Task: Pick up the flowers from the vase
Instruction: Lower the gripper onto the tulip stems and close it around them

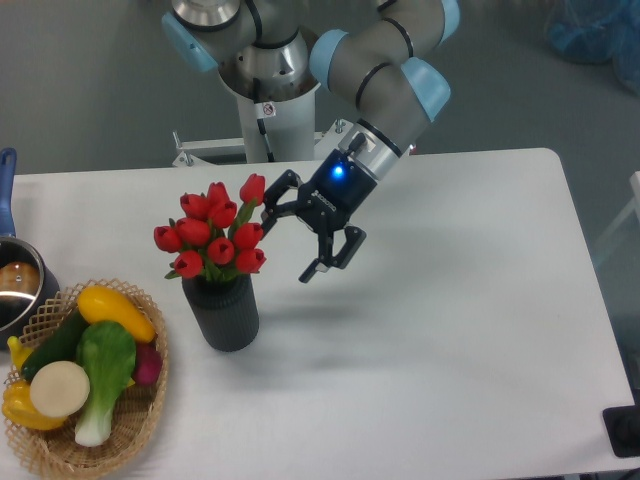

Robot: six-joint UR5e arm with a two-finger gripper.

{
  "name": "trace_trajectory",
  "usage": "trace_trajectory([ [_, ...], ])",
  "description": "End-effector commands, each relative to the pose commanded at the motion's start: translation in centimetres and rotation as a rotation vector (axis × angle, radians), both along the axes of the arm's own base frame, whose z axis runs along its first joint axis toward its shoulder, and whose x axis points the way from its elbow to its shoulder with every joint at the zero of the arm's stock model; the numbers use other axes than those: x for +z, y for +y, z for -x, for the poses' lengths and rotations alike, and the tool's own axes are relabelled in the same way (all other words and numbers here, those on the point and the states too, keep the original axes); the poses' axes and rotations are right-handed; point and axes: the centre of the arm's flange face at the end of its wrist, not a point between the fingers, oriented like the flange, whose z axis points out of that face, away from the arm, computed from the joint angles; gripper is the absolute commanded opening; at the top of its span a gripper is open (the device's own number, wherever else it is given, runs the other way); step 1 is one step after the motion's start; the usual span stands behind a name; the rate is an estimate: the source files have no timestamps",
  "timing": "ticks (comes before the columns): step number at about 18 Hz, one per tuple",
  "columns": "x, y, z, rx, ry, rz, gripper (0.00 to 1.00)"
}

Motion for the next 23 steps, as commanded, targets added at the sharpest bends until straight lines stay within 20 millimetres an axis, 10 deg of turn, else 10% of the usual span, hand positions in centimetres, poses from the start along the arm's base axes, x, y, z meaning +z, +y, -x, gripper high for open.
trace_trajectory([
  [23, 0.5, 1.3, -3.3, -0.028, -0.088, 0.000, 1.00],
])
